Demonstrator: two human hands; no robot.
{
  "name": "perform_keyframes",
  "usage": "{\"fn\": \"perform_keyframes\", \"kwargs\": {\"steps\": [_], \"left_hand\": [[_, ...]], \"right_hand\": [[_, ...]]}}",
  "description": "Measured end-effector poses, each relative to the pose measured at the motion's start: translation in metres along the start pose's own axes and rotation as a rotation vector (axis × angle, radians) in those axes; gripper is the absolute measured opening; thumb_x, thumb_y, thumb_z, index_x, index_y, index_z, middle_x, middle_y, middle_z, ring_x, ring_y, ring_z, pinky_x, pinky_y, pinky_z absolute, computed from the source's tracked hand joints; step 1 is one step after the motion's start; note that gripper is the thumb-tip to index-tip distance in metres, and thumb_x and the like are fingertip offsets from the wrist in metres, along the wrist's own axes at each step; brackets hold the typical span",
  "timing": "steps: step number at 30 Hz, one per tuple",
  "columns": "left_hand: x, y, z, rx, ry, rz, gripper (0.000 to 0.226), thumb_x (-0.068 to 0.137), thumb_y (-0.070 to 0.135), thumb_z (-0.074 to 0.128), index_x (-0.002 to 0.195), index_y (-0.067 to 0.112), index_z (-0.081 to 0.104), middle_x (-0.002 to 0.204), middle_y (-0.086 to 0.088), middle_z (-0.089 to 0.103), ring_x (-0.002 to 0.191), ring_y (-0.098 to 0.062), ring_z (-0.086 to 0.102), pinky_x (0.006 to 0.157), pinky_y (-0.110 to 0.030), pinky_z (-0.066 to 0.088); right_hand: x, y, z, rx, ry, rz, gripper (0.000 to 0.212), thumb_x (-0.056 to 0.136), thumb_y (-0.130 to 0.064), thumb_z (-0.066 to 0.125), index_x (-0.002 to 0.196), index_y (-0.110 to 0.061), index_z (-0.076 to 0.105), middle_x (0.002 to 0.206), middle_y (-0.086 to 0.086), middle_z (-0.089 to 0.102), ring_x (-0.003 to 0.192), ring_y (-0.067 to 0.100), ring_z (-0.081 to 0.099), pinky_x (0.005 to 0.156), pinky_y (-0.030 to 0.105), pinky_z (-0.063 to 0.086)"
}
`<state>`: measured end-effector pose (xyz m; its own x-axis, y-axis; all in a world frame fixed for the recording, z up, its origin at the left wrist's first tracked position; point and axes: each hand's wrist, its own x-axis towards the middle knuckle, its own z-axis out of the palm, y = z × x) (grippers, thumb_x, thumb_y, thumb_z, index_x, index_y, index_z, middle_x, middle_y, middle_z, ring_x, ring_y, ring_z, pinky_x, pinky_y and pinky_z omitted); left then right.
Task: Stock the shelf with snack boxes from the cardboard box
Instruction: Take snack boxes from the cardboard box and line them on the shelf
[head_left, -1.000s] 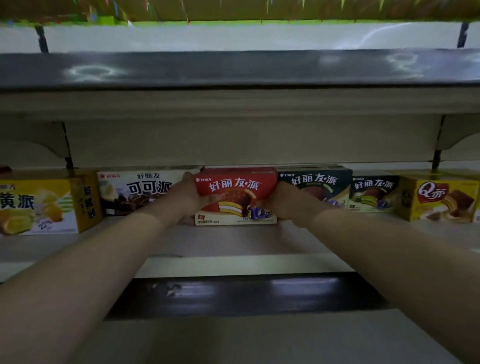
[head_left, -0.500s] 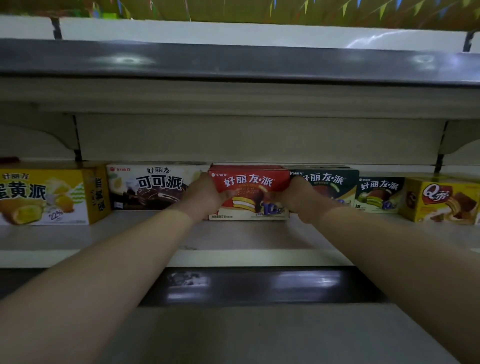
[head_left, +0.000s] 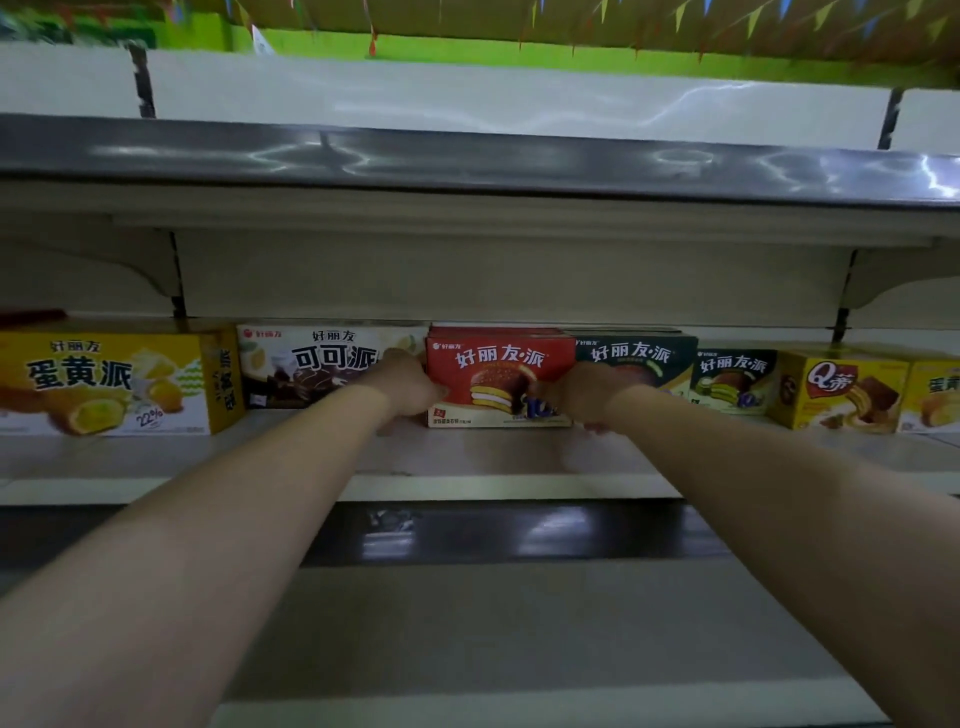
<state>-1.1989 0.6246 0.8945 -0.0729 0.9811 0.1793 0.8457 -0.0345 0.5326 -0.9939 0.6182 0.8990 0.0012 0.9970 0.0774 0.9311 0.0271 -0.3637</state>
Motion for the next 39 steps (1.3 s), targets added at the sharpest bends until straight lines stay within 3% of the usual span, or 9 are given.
{"fn": "perform_keyframes", "kwargs": {"steps": [4,7,11,16,20,23,25,31,39], "left_hand": [[-0.039,0.006,-0.014,0.123,0.127,-0.001,0.044,0.093,0.025,0.053,0.134,0.008,0.05,0.123,-0.014,0.061,0.09,-0.027,0.06,0.055,-0.023,0.038],[-0.083,0.009,-0.014,0.068,0.282,0.079,0.028,0.09,0.024,0.055,0.115,0.011,0.062,0.116,-0.012,0.063,0.099,-0.029,0.059,0.071,-0.028,0.045],[-0.164,0.015,-0.018,0.052,0.349,0.131,0.014,0.089,0.021,0.053,0.096,0.015,0.064,0.103,-0.006,0.065,0.091,-0.025,0.058,0.075,-0.03,0.046],[-0.259,-0.003,0.005,0.151,0.233,0.042,0.01,0.091,0.025,0.054,0.089,0.02,0.062,0.1,-0.007,0.065,0.094,-0.028,0.06,0.074,-0.029,0.046],[-0.334,-0.051,0.038,0.253,-0.061,-0.108,0.019,0.088,0.025,0.054,0.098,0.017,0.069,0.103,-0.008,0.067,0.096,-0.028,0.062,0.08,-0.031,0.051],[-0.382,-0.083,0.044,0.252,-0.131,-0.172,0.018,0.086,0.024,0.053,0.09,0.018,0.069,0.097,-0.004,0.067,0.089,-0.025,0.063,0.083,-0.038,0.056],[-0.405,-0.101,0.043,0.231,-0.127,-0.191,0.017,0.086,0.021,0.052,0.089,0.016,0.068,0.092,-0.005,0.066,0.086,-0.025,0.064,0.079,-0.037,0.057],[-0.434,-0.147,0.021,0.18,-0.133,-0.189,0.019,0.088,0.019,0.049,0.09,0.011,0.066,0.088,-0.008,0.067,0.077,-0.023,0.068,0.073,-0.037,0.059],[-0.45,-0.252,-0.039,0.187,-0.073,-0.224,0.017,0.095,0.024,0.051,0.09,0.015,0.064,0.084,-0.005,0.065,0.079,-0.021,0.065,0.075,-0.036,0.058]], "right_hand": [[-0.038,-0.008,-0.012,-0.143,0.106,-0.03,0.024,0.102,-0.025,0.039,0.099,-0.012,0.059,0.102,0.011,0.059,0.085,0.024,0.053,0.072,0.03,0.043],[-0.069,-0.013,-0.01,-0.125,0.232,-0.148,0.031,0.097,-0.021,0.043,0.121,-0.01,0.06,0.12,0.013,0.062,0.102,0.029,0.059,0.076,0.028,0.042],[-0.131,-0.022,-0.002,-0.032,0.226,-0.239,0.022,0.092,-0.017,0.051,0.074,-0.004,0.054,0.074,0.011,0.056,0.065,0.026,0.048,0.051,0.025,0.033],[-0.217,-0.017,0.043,0.112,0.017,-0.226,0.022,0.093,-0.023,0.056,0.077,-0.009,0.05,0.073,0.006,0.05,0.061,0.018,0.046,0.047,0.024,0.033],[-0.28,-0.008,0.098,0.207,-0.199,-0.2,0.022,0.091,-0.021,0.058,0.087,0.0,0.063,0.089,0.02,0.064,0.077,0.03,0.058,0.063,0.029,0.041],[-0.316,-0.02,0.121,0.196,-0.25,-0.221,0.025,0.091,-0.016,0.055,0.092,0.006,0.067,0.09,0.021,0.067,0.091,0.034,0.064,0.066,0.032,0.044],[-0.331,-0.031,0.133,0.22,-0.27,-0.229,0.026,0.091,-0.012,0.052,0.098,0.007,0.068,0.096,0.022,0.07,0.085,0.033,0.065,0.065,0.036,0.048],[-0.359,-0.078,0.166,0.31,-0.338,-0.187,0.02,0.091,-0.016,0.053,0.088,-0.002,0.067,0.093,0.018,0.071,0.068,0.023,0.059,0.048,0.022,0.041],[-0.396,-0.178,0.23,0.378,-0.402,-0.069,0.018,0.096,-0.016,0.05,0.098,-0.002,0.061,0.086,0.01,0.065,0.061,0.016,0.055,0.046,0.023,0.042]]}}
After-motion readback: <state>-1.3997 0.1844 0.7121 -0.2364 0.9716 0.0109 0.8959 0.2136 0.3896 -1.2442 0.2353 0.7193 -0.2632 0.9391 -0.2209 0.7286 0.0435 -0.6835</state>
